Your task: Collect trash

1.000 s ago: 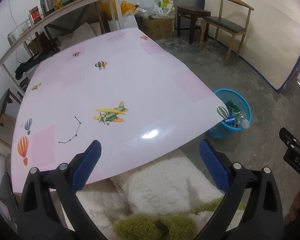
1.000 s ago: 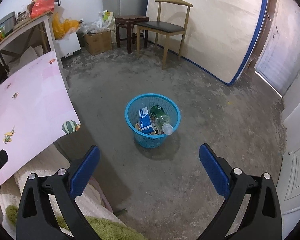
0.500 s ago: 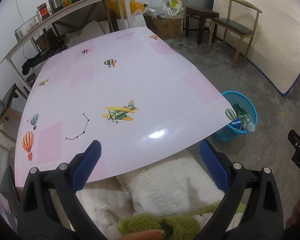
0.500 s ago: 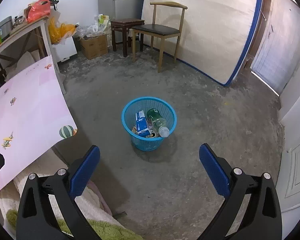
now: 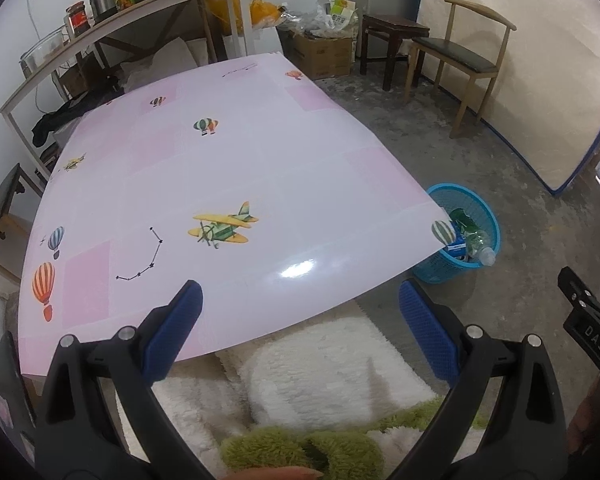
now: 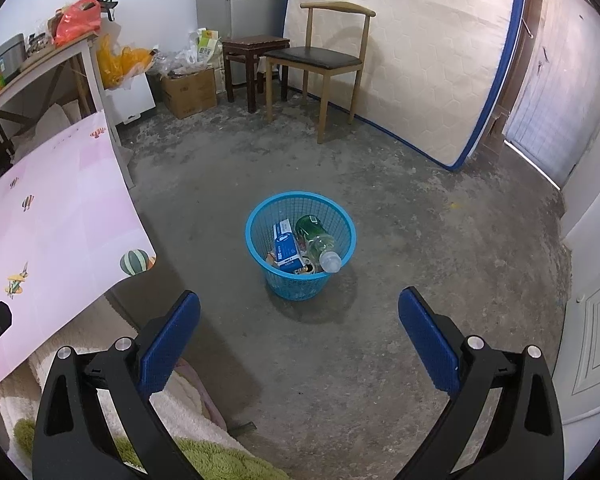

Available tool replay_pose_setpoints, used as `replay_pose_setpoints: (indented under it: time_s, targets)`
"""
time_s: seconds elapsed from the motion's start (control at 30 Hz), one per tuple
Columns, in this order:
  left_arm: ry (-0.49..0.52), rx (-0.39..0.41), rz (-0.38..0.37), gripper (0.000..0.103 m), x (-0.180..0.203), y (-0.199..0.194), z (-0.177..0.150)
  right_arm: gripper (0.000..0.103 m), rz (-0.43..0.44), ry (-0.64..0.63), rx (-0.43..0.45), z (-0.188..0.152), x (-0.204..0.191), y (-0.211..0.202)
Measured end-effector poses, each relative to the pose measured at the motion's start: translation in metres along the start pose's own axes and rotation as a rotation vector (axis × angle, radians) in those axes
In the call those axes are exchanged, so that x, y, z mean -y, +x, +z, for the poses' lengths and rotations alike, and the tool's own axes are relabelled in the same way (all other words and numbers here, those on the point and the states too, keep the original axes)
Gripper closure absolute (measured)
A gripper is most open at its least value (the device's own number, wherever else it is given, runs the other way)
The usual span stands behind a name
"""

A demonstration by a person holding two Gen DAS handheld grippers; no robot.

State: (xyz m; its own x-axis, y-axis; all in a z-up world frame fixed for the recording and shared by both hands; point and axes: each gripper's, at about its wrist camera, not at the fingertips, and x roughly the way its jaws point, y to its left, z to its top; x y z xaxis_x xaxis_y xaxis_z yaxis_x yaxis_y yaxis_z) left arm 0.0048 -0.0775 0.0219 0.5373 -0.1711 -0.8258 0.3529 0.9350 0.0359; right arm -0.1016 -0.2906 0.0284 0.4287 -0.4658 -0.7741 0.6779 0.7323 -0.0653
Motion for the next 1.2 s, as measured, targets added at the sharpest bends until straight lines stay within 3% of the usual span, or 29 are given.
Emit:
replay_pose_setpoints:
  time_s: [1.2]
  targets:
    - [0.005, 0.013, -0.051, 0.008, 0.0032, -0.0033, 0.0022, 0.006, -0.010, 0.002, -0.005, -0.0055, -0.0008, -0.0017]
